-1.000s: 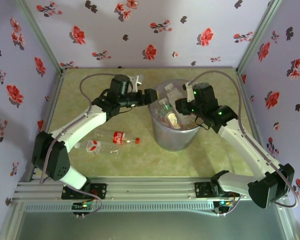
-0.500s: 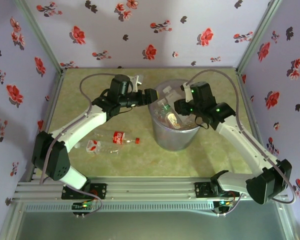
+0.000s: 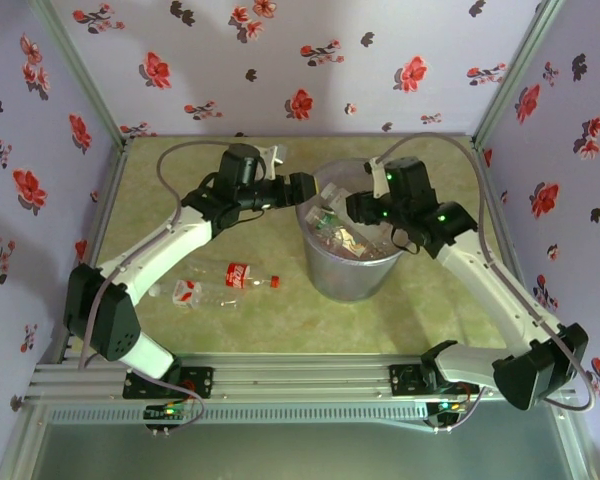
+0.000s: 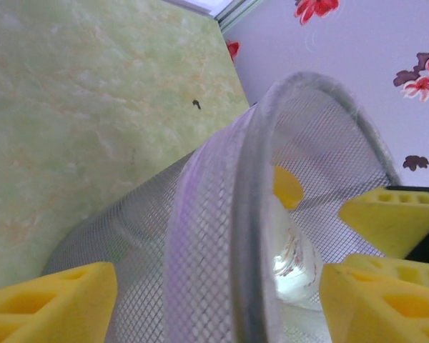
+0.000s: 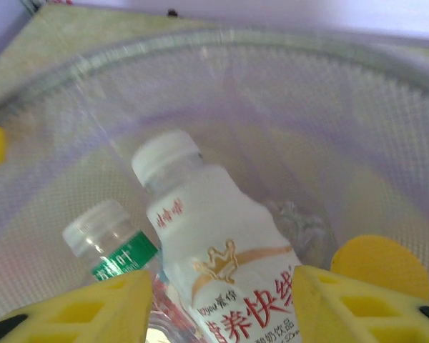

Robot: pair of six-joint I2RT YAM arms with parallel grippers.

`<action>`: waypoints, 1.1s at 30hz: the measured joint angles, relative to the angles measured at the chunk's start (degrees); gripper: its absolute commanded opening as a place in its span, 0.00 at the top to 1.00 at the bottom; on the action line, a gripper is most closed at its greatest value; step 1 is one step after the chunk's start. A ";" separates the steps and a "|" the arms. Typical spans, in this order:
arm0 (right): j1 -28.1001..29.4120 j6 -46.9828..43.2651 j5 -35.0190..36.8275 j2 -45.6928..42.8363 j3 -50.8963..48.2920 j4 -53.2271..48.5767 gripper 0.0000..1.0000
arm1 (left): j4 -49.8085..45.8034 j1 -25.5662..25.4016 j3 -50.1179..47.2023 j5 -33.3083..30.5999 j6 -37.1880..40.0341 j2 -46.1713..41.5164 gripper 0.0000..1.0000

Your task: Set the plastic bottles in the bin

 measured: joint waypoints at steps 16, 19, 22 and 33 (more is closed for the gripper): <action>0.00 -1.11 2.58 -1.77 3.08 0.11 0.14 | -24.41 10.08 6.01 -12.20 3.19 -8.76 0.01; 0.00 -1.27 2.73 -1.95 3.06 0.20 0.13 | -30.99 15.93 2.71 -16.59 0.24 -12.94 0.00; 0.00 -1.29 2.73 -2.45 2.99 0.26 0.12 | -36.54 21.70 -4.61 -20.22 -3.87 -16.28 0.00; 0.00 -1.97 3.78 -4.55 1.11 0.13 0.11 | -37.00 29.38 -22.01 -21.81 -15.30 -15.61 0.02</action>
